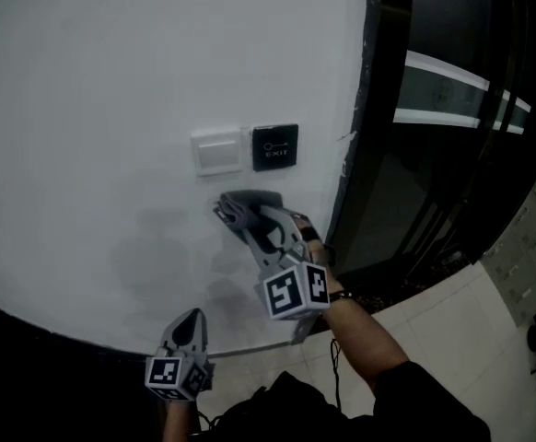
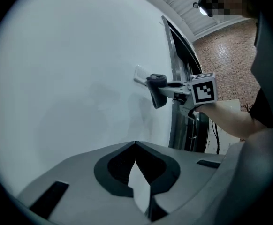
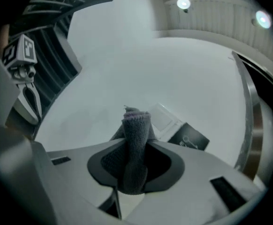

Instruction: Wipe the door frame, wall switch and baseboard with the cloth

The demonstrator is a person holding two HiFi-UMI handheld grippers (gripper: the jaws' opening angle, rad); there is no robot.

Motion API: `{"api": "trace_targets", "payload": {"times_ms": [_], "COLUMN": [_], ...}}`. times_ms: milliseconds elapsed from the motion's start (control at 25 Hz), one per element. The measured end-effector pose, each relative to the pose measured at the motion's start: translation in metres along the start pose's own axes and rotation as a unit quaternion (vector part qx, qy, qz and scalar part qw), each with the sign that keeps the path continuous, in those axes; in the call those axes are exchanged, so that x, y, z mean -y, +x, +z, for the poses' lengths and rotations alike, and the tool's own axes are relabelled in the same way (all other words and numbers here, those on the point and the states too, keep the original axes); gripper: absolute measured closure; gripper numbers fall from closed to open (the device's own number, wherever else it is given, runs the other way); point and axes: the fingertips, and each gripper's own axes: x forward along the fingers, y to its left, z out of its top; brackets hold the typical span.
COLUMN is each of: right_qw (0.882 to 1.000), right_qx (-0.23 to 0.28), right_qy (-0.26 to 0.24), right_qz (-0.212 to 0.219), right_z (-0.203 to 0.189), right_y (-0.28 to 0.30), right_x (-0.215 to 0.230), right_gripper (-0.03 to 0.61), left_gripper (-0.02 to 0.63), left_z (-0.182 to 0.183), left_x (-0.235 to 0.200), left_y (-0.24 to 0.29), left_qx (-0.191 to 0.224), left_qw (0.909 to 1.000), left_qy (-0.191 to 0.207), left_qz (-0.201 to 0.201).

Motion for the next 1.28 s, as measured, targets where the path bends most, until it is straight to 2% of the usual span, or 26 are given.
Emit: {"api": "trace_targets", "payload": {"times_ms": [80,120,240,320,360,520,800,1000,1280], "right_qw": [0.996,0.988,0.950,0.926,0.919,0.914,0.915,0.912,0.908], "right_qx": [0.007,0.012,0.000,-0.019,-0.026,-0.048,-0.052,-0.056,-0.070], "right_qy": [0.094,0.151,0.312,0.375,0.390,0.399,0.396,0.399,0.408], "right_qz": [-0.003,-0.007,-0.027,-0.043,-0.050,-0.057,-0.062,-0.072,-0.070], "right_z": [-0.024,-0.039,-0.085,-0.112,-0.123,-0.150,-0.152,-0.160,-0.167], "right_y": [-0.029,-0.044,-0.090,-0.116,-0.125,-0.143,-0.151,-0.153,-0.150], "right_x": [0.002,0.003,0.000,-0.007,-0.012,-0.022,-0.018,-0.019,-0.025], "right_gripper": [0.485,0.486,0.486,0.486,0.486,0.486,0.486,0.486,0.486], "left_gripper": [0.614,0.614,0.614,0.614,0.614,0.614,0.614,0.614,0.614], "left_z": [-0.002,-0.004,-0.010,-0.010,-0.009,-0.010,-0.001,-0.007,-0.018], "left_x": [0.006,0.009,0.011,0.009,0.008,0.013,0.020,0.024,0.015], "left_y": [-0.002,-0.004,-0.010,-0.014,-0.016,-0.012,-0.007,-0.005,-0.003], "left_qx": [0.010,0.015,0.024,0.030,0.033,0.031,0.051,0.039,0.013], "left_qw": [0.9999,0.9999,0.9996,0.9992,0.9989,0.9994,0.9984,0.9992,0.9995], "left_qy": [-0.001,-0.003,-0.009,-0.013,-0.013,-0.004,-0.022,-0.011,-0.022], "left_qz": [0.005,0.006,0.014,0.025,0.029,0.015,0.008,-0.004,0.018]}}
